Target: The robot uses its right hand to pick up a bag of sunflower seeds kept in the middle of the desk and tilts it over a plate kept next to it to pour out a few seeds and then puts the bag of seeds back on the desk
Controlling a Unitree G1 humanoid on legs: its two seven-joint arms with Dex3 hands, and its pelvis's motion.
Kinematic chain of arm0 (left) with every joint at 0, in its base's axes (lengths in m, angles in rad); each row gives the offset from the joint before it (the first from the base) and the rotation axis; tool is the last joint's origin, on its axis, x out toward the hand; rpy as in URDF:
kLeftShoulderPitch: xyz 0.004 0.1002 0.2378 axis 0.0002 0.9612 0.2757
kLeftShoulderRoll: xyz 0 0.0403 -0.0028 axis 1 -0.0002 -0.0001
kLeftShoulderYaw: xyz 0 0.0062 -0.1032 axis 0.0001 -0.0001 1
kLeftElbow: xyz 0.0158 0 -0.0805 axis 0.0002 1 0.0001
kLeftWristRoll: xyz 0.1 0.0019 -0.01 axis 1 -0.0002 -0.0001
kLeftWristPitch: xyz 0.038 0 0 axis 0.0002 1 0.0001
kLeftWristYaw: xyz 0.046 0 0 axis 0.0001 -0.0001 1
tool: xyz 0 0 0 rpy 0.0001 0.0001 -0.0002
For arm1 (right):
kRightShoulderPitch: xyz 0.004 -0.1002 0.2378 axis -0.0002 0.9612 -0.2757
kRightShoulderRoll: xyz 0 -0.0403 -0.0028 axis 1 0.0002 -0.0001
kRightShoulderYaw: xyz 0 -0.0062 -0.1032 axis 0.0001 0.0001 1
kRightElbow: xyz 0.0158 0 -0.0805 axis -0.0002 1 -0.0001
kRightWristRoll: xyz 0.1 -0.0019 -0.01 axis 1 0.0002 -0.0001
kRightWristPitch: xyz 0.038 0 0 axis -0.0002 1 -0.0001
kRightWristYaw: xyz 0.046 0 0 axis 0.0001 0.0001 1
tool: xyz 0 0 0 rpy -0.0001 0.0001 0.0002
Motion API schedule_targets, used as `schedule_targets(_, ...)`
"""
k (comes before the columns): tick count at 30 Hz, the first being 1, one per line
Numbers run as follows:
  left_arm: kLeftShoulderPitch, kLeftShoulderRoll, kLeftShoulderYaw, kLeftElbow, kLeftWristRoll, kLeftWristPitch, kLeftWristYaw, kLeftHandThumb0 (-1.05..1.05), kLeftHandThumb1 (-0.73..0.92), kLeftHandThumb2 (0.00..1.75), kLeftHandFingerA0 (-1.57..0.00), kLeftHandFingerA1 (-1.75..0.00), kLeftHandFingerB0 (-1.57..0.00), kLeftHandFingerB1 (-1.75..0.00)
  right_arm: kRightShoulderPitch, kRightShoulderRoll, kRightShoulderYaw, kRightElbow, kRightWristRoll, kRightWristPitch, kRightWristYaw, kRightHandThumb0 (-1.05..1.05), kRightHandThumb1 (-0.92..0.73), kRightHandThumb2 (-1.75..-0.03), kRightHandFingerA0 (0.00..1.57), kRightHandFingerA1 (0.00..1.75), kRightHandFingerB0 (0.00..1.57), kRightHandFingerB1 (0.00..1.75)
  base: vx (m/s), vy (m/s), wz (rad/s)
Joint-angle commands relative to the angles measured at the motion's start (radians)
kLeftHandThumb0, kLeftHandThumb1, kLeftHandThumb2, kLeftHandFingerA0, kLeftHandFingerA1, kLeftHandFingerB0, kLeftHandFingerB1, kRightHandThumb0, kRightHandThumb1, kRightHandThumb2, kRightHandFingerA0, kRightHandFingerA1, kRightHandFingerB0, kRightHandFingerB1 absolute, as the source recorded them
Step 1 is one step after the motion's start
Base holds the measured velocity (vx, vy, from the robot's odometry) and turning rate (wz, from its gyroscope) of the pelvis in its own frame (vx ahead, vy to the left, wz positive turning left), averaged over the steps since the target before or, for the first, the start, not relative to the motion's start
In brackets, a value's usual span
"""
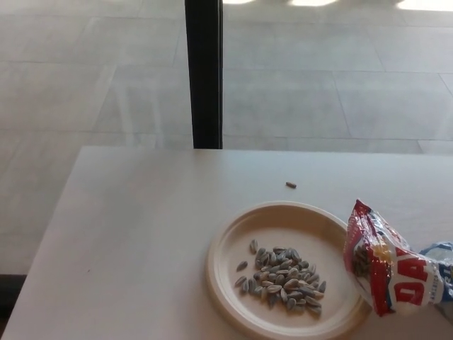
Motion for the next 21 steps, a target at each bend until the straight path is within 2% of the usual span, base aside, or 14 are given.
schedule_targets(1,-0.023,0.006,0.033,-0.008,-0.035,-0.012,0.023,-0.68,0.73,0.62,-0.42,-0.55,-0.43,-0.38,-0.101,0.151,-0.25,0.505,0.272,-0.205,-0.297,-0.7,-0.6,-0.61,0.0,0.3,0.0,0.32,0.0,0.0,0.0)
schedule_targets(6,-0.05,0.008,0.045,-0.005,-0.046,0.003,0.023,-0.67,0.71,0.62,-0.42,-0.54,-0.44,-0.38,-0.131,0.189,-0.281,0.555,0.303,-0.181,-0.317,-0.66,-0.61,-0.62,0.0,0.31,0.0,0.29,0.0,0.0,0.0)
schedule_targets(7,-0.05,0.0,0.044,-0.006,-0.044,-0.004,0.019,-0.69,0.7,0.62,-0.44,-0.53,-0.46,-0.39,-0.132,0.22,-0.277,0.566,0.298,-0.186,-0.331,-0.74,-0.62,-0.71,0.0,0.4,0.0,0.27,0.0,0.0,0.0)
schedule_targets(8,-0.045,-0.001,0.032,-0.01,-0.031,-0.007,0.009,-0.69,0.72,0.62,-0.42,-0.52,-0.43,-0.38,-0.134,0.231,-0.285,0.583,0.305,-0.183,-0.333,-0.76,-0.62,-0.7,0.0,0.38,0.0,0.27,0.0,0.0,0.0)
schedule_targets(9,-0.034,-0.009,0.018,-0.013,-0.017,-0.012,0.009,-0.69,0.7,0.62,-0.42,-0.53,-0.44,-0.4,-0.132,0.248,-0.3,0.606,0.318,-0.175,-0.333,-0.67,-0.65,-0.6,0.0,0.21,0.0,0.21,0.0,0.0,0.0)
schedule_targets(10,-0.03,-0.013,0.017,-0.014,-0.016,-0.014,0.013,-0.69,0.7,0.62,-0.42,-0.53,-0.44,-0.4,-0.129,0.255,-0.299,0.614,0.318,-0.173,-0.327,-0.67,-0.65,-0.6,0.0,0.21,0.0,0.21,0.0,0.0,0.0)
schedule_targets(11,-0.023,-0.012,0.005,-0.005,0.0,-0.015,0.017,-0.7,0.7,0.62,-0.43,-0.52,-0.44,-0.38,-0.127,0.265,-0.291,0.625,0.306,-0.171,-0.344,-0.76,-0.64,-0.7,0.0,0.33,0.0,0.28,0.0,0.0,0.0)
schedule_targets(12,-0.015,-0.011,-0.002,-0.002,0.01,-0.007,0.039,-0.69,0.7,0.61,-0.47,-0.58,-0.44,-0.42,-0.116,0.287,-0.273,0.631,0.287,-0.168,-0.35,-0.75,-0.67,-0.72,0.0,0.33,0.0,0.19,0.0,0.0,0.0)
schedule_targets(13,-0.01,-0.003,-0.002,-0.002,0.01,-0.003,0.045,-0.69,0.7,0.61,-0.47,-0.58,-0.44,-0.42,-0.115,0.301,-0.264,0.638,0.279,-0.172,-0.352,-0.75,-0.67,-0.72,0.0,0.33,0.0,0.19,0.0,0.0,0.0)
schedule_targets(14,0.002,-0.002,-0.008,-0.003,0.016,-0.007,0.042,-0.69,0.72,0.62,-0.46,-0.59,-0.37,-0.4,-0.108,0.312,-0.25,0.642,0.266,-0.172,-0.362,-0.74,-0.67,-0.75,0.0,0.35,0.0,0.2,0.0,0.0,0.0)
schedule_targets(15,0.015,-0.001,-0.001,-0.008,0.007,-0.009,0.04,-0.68,0.73,0.62,-0.42,-0.55,-0.3,-0.36,-0.103,0.328,-0.219,0.644,0.239,-0.161,-0.37,-0.74,-0.65,-0.76,0.0,0.48,0.0,0.25,0.0,0.0,0.0)
schedule_targets(17,0.014,0.0,0.005,-0.006,0.0,-0.004,0.04,-0.66,0.74,0.63,-0.4,-0.54,-0.33,-0.35,-0.111,0.335,-0.208,0.649,0.24,-0.164,-0.369,-0.72,-0.63,-0.76,0.0,0.53,0.0,0.27,0.0,0.0,0.0)
schedule_targets(18,0.02,0.002,0.006,-0.003,0.0,-0.005,0.045,-0.68,0.74,0.63,-0.41,-0.54,-0.34,-0.34,-0.107,0.349,-0.189,0.639,0.23,-0.176,-0.356,-0.7,-0.64,-0.63,0.0,0.59,0.0,0.34,0.0,0.0,0.0)
schedule_targets(21,0.003,0.006,0.005,-0.003,-0.001,0.004,0.048,-0.68,0.73,0.63,-0.42,-0.54,-0.33,-0.34,-0.123,0.357,-0.148,0.643,0.225,-0.199,-0.304,-0.71,-0.65,-0.67,0.0,0.55,0.0,0.33,0.0,0.0,0.0)
